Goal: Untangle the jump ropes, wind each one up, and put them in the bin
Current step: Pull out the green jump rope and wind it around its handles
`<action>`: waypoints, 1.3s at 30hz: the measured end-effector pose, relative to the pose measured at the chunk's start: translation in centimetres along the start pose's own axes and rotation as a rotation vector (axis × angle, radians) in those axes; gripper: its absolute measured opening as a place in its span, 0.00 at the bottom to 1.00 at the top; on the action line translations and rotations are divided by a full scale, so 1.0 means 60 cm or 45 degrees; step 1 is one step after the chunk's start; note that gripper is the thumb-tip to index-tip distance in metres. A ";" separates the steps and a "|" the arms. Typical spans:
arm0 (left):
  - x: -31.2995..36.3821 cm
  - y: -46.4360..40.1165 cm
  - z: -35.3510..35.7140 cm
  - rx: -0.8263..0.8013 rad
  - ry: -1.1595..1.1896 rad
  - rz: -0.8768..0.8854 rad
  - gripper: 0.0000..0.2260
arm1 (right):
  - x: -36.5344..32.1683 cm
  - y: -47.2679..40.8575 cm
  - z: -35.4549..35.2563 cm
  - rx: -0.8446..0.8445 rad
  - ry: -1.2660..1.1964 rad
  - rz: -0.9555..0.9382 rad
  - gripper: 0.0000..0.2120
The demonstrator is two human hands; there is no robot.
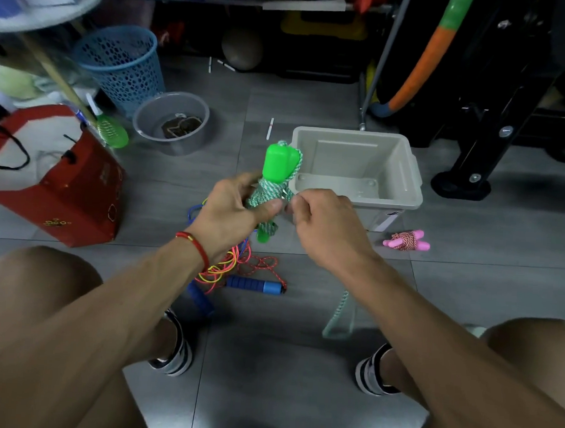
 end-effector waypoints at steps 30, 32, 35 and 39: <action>0.037 0.020 0.010 -0.378 1.074 -0.437 0.24 | 0.046 -0.006 -0.070 -0.191 -0.700 -0.294 0.08; 0.035 0.027 0.020 -0.493 1.127 -0.476 0.27 | 0.051 -0.002 -0.066 -0.275 -0.726 -0.295 0.08; 0.035 0.025 0.025 -0.505 1.087 -0.403 0.27 | 0.058 -0.004 -0.062 -0.323 -0.635 -0.302 0.11; 0.027 0.018 0.025 -0.314 0.883 -0.361 0.27 | 0.060 -0.006 -0.043 -0.095 -0.394 -0.240 0.16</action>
Point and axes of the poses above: each hand's wrist, its own y-axis away from the middle knuckle, its own z-axis out of the palm, x = y × z, the point moved 2 cm from there along -y, towards the middle knuckle, and after that the axes turned 12 degrees about z, right-handed, at the moved point
